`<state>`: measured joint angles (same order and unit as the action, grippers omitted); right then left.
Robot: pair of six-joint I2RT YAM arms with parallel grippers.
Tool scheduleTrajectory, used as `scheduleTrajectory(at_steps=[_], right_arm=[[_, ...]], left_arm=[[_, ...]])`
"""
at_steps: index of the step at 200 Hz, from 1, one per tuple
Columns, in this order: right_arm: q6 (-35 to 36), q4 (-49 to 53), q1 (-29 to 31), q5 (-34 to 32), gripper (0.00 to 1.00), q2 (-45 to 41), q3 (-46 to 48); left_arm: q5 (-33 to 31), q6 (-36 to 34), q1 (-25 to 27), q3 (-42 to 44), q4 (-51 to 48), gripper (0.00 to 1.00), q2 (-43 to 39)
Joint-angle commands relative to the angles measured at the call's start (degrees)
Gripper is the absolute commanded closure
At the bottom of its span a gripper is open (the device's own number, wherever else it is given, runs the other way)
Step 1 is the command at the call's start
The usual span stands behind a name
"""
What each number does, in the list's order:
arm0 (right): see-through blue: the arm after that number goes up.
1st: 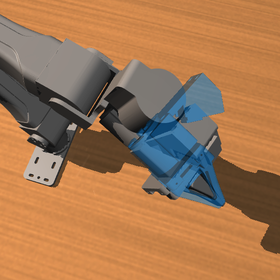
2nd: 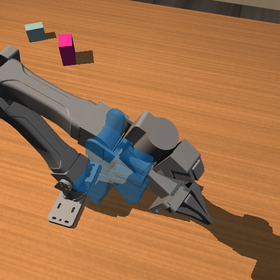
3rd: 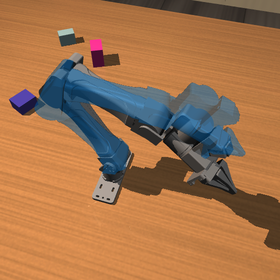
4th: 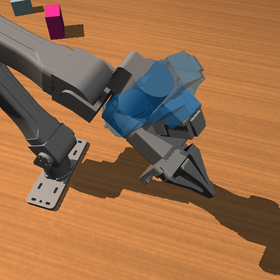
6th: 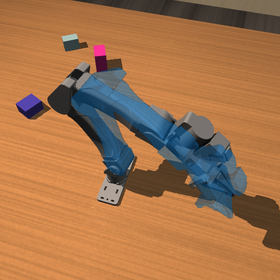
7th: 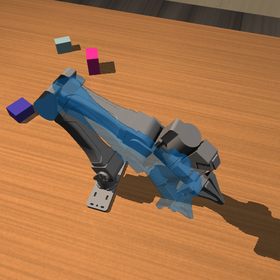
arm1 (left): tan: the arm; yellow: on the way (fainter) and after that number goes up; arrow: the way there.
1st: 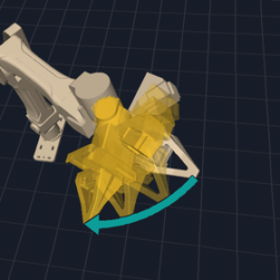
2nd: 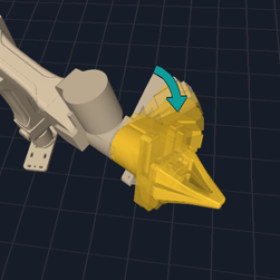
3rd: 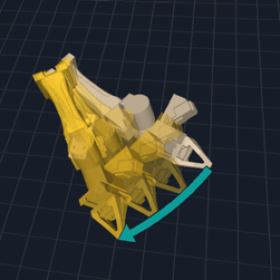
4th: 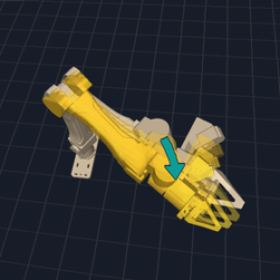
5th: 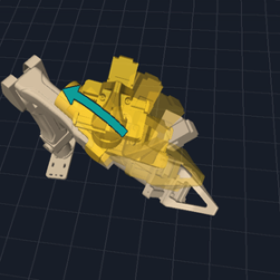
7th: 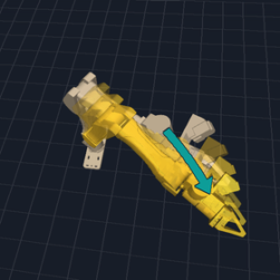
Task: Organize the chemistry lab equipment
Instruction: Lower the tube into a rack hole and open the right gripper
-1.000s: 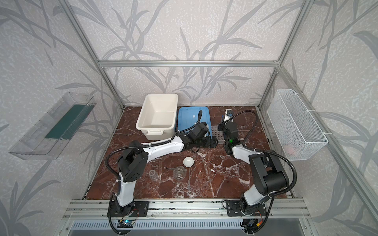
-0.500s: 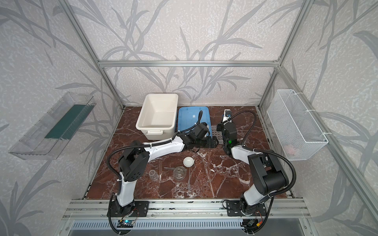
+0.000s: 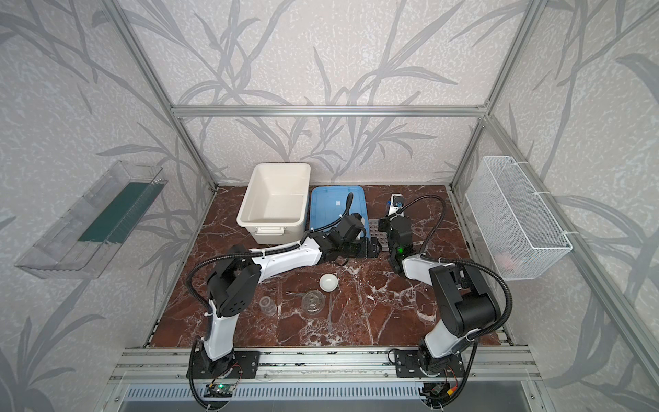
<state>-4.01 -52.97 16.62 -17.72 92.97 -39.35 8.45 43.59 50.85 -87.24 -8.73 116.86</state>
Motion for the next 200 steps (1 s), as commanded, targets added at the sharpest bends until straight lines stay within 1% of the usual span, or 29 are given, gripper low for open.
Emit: scheduleTrajectory(at_steps=[1, 31, 63, 87, 110, 146, 200], right_arm=[[0.3, -3.3, 0.2, -1.9, 0.85, 1.0, 0.6], [-0.3, -3.6, 0.2, -1.8, 0.85, 0.5, 1.5], [-0.1, -0.9, 0.2, -2.0, 0.85, -1.1, 1.5], [0.3, -2.1, 0.3, -2.7, 0.85, -1.4, 2.0], [-0.1, -0.4, 0.2, -2.5, 0.84, -2.2, 1.8], [-0.9, 0.4, 0.3, -2.2, 0.85, -1.9, 2.2], [-0.6, -0.5, 0.4, -2.1, 0.85, 1.0, 1.9]], left_arm=[[0.4, 0.4, -0.1, -0.2, 1.0, 0.01, 1.3], [0.5, 0.6, -0.1, -0.2, 1.0, 0.01, 1.3], [0.6, 0.8, -0.2, 0.1, 1.3, 0.01, 1.4], [0.8, 0.9, -0.3, 0.1, 1.8, 0.01, 1.5], [1.0, 1.2, -0.3, 0.2, 1.9, 0.01, 1.5], [1.0, 1.4, -0.3, 0.5, 2.2, 0.01, 1.6], [1.4, 1.9, -0.4, 0.7, 2.9, 0.01, 2.0]])
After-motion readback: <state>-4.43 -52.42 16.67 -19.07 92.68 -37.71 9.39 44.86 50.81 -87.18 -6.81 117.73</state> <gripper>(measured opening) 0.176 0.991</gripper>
